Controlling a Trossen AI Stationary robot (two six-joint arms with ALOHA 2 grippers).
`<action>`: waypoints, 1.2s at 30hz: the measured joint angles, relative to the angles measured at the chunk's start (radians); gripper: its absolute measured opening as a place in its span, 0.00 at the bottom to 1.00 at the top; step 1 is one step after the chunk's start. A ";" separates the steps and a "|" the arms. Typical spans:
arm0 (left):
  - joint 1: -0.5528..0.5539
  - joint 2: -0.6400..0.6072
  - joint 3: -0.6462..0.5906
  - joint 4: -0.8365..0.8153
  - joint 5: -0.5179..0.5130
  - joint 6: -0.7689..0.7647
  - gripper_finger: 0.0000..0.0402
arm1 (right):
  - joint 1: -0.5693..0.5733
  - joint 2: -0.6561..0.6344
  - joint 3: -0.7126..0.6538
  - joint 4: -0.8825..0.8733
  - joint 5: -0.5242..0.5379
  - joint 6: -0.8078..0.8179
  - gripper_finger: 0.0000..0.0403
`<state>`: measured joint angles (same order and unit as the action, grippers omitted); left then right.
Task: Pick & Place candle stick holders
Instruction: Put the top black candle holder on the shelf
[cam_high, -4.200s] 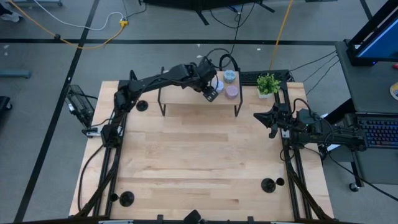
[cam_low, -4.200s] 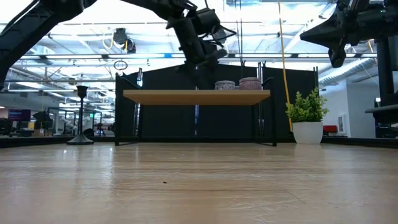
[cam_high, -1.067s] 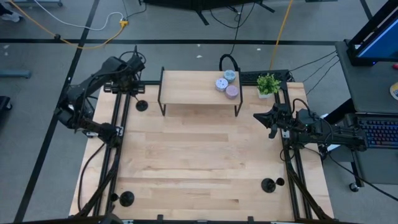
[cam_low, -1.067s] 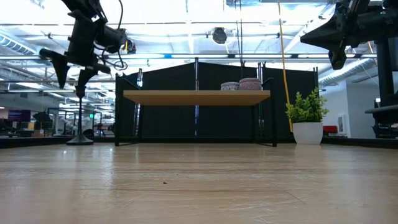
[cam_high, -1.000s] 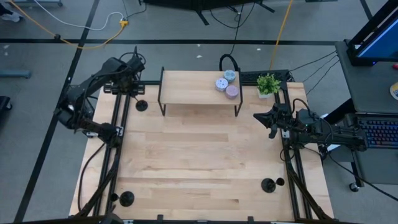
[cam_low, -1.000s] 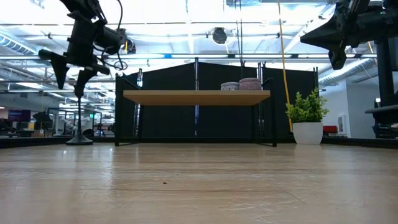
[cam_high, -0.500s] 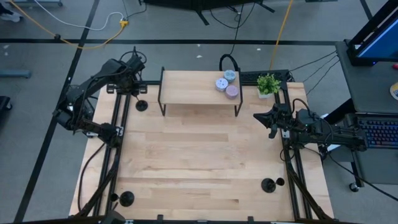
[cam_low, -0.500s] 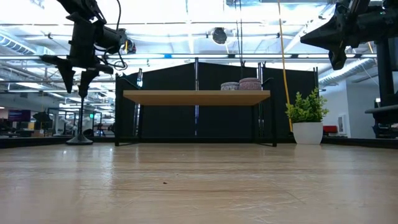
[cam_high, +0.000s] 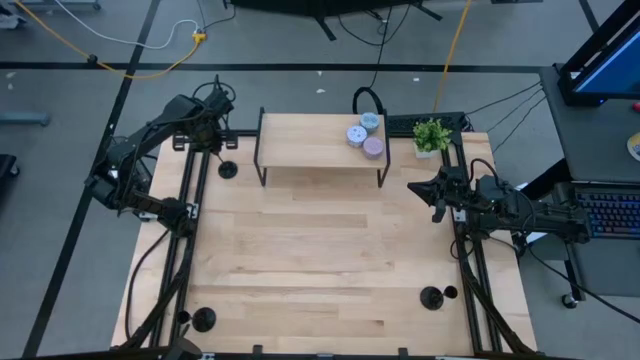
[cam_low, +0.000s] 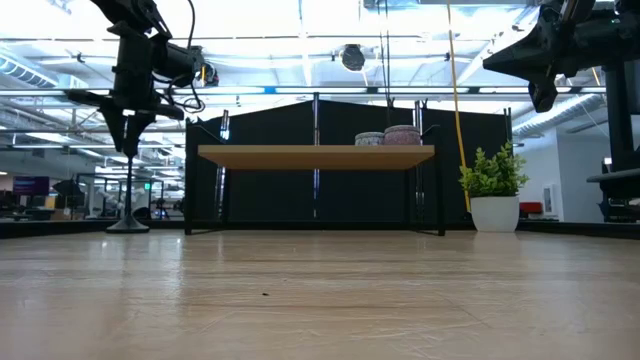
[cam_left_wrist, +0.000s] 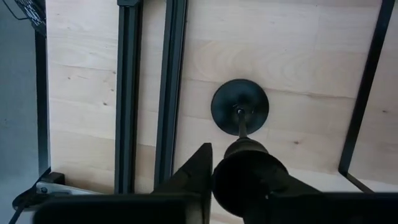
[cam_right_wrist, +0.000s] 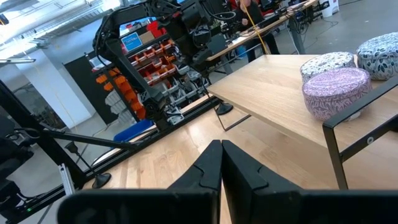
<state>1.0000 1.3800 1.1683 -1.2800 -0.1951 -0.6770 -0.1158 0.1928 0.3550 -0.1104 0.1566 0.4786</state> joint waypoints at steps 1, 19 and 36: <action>0.000 0.000 0.000 0.001 0.000 -0.001 0.12 | 0.000 0.000 0.000 0.000 0.000 0.000 0.00; 0.000 -0.015 -0.002 -0.003 0.031 0.043 0.06 | 0.000 0.000 0.000 0.000 0.000 0.006 0.00; -0.015 -0.186 -0.005 -0.090 0.062 0.041 0.02 | 0.000 0.000 0.000 0.001 0.000 0.007 0.00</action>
<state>0.9849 1.1938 1.1637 -1.3701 -0.1330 -0.6359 -0.1161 0.1928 0.3550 -0.1097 0.1566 0.4858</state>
